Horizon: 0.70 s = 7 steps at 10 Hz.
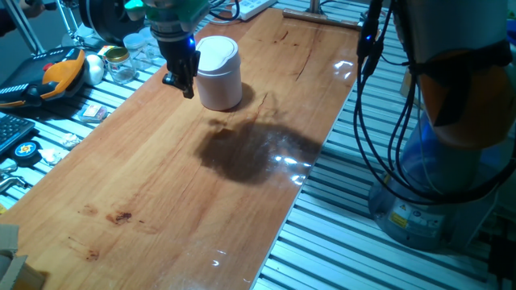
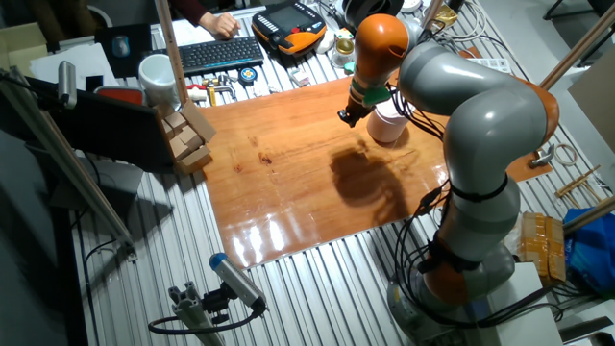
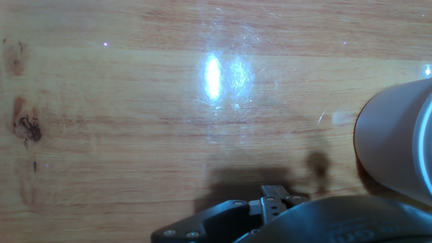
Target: Put the garbage in the trash can
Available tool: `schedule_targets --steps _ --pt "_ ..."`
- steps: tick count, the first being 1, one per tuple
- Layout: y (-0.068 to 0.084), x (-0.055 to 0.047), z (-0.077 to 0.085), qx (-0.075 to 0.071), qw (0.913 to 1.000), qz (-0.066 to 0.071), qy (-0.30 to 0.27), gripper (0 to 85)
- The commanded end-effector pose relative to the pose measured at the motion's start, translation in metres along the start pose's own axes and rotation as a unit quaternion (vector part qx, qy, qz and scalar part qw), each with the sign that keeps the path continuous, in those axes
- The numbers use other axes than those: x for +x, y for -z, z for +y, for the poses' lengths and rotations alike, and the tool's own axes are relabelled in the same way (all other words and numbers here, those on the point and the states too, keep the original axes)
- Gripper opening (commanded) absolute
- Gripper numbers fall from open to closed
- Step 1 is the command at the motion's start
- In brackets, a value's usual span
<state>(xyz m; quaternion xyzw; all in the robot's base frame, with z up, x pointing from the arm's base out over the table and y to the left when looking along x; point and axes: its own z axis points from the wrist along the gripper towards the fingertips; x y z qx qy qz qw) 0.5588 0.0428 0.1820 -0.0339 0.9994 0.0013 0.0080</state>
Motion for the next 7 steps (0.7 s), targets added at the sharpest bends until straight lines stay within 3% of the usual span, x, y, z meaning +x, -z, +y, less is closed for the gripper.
schedule_targets --steps 1,7 --pt "-0.0002 -0.0002 -0.0001 0.000 1.0000 0.000 0.000 0.0" --pt "-0.0020 -0.0068 -0.0065 -0.002 1.0000 0.001 0.006 0.0"
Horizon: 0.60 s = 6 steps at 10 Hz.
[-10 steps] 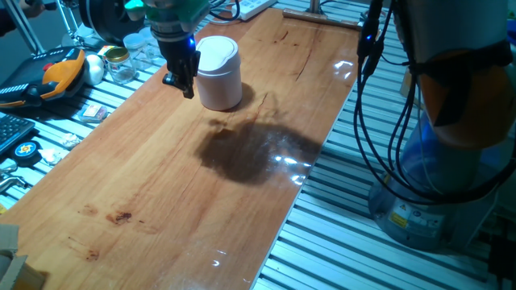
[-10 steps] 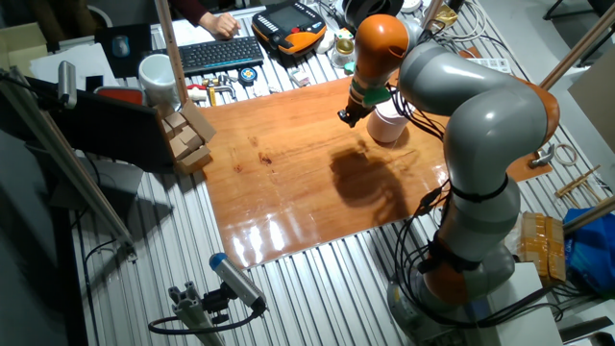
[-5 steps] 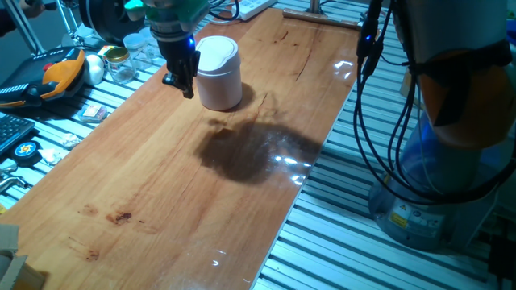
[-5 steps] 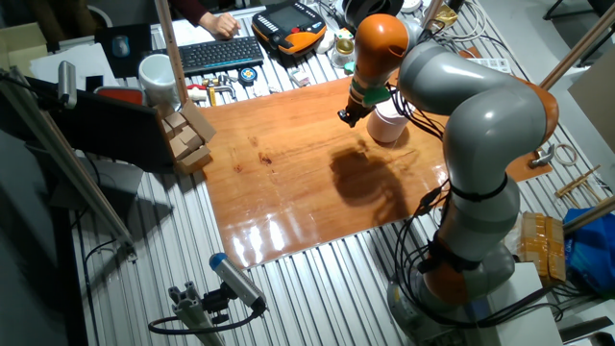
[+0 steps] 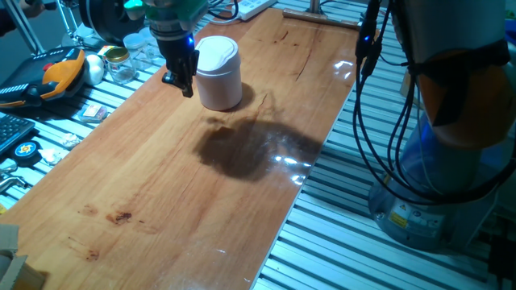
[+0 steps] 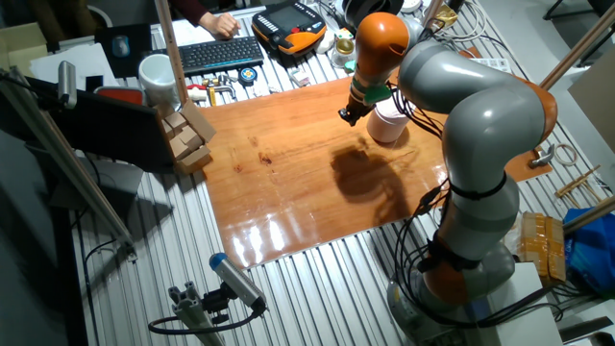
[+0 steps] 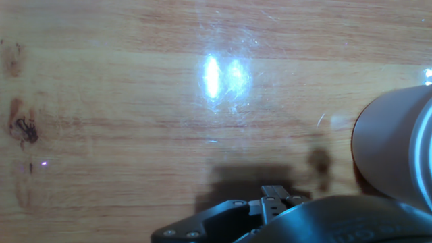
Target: Put the garbage in the trash can
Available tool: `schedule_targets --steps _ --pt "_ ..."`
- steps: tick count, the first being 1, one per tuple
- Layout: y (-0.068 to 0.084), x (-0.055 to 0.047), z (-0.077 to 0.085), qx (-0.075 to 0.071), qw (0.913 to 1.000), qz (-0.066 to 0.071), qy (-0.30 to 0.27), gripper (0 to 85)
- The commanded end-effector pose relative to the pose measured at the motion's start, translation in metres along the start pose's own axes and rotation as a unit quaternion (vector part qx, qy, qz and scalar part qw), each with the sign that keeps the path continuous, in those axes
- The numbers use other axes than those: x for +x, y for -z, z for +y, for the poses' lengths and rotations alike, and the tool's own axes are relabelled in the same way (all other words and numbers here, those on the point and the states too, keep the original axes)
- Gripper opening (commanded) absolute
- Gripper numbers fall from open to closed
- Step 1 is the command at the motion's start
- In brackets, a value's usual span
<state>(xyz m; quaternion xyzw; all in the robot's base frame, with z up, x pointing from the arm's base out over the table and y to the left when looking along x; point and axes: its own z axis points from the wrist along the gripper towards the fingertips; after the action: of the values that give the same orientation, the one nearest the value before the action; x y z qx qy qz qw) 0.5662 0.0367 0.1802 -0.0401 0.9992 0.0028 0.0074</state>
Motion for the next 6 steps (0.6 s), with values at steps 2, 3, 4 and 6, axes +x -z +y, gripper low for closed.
schedule_targets --steps 2,3,4,6 --pt "0.0002 0.0002 0.0003 0.000 1.0000 -0.001 0.000 0.0" --pt "0.0003 0.0001 0.0000 0.001 1.0000 -0.001 0.000 0.0" --pt "0.0009 -0.0001 -0.0012 0.001 1.0000 -0.001 0.000 0.0" --pt "0.0009 -0.0002 -0.0011 0.001 1.0000 -0.001 0.000 0.0"
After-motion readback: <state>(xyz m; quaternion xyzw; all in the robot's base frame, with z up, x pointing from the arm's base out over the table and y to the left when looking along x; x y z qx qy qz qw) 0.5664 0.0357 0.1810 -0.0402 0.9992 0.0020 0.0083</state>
